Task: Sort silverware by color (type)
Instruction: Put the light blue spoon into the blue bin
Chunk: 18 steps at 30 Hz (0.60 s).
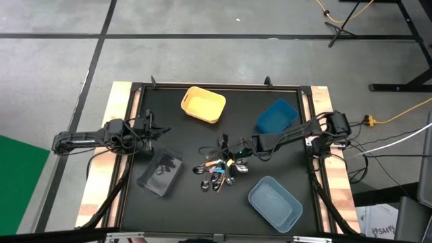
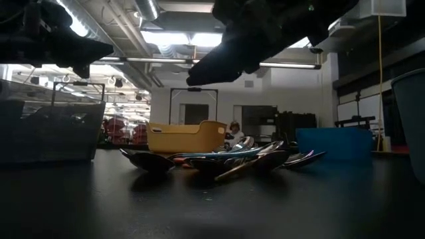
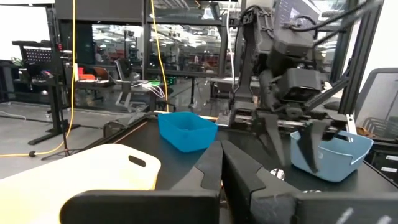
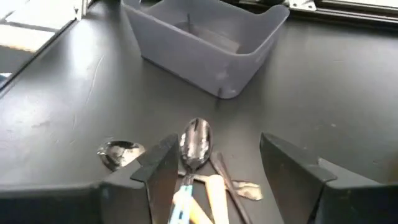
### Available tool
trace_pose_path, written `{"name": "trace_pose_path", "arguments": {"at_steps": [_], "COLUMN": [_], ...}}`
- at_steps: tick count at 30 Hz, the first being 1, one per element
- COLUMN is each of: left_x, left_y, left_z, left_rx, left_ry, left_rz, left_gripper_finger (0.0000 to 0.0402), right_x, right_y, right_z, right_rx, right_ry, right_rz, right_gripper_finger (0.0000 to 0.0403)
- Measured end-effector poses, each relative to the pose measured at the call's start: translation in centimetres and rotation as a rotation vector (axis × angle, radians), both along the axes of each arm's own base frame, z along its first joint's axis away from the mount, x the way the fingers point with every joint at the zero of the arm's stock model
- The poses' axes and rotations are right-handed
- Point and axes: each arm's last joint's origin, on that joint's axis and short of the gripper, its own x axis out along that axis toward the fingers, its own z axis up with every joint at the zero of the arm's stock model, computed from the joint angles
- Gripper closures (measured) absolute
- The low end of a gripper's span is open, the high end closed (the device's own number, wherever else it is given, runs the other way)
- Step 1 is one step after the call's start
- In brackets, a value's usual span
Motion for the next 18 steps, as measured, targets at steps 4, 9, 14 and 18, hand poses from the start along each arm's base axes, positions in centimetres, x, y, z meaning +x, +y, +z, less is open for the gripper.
{"name": "trace_pose_path", "arguments": {"at_steps": [4,9,14,18], "left_x": [0.0,0.0,0.0,0.0], "left_y": [0.0,0.0,0.0,0.0], "left_z": [0.0,-0.1,-0.1,-0.1], "left_rx": [0.0,-0.001,-0.001,-0.001], "left_ry": [-0.001,0.011,0.013,0.014], "left_rz": [0.0,0.0,0.0,0.0], "left_gripper_finger": [0.0401,0.0401,0.0401,0.0401], "right_x": [0.3,0.2,0.3,0.2], "right_y": [1.1,2.0,1.8,1.8], "right_z": [-0.6,-2.1,-3.3,-4.0], "right_rx": [-0.055,-0.073,-0.087,-0.08], "right_ry": [0.029,0.088,0.139,0.181], "right_rz": [-0.048,-0.066,-0.093,-0.104], "right_gripper_finger": [0.0188,0.0188,0.0188,0.0188]}}
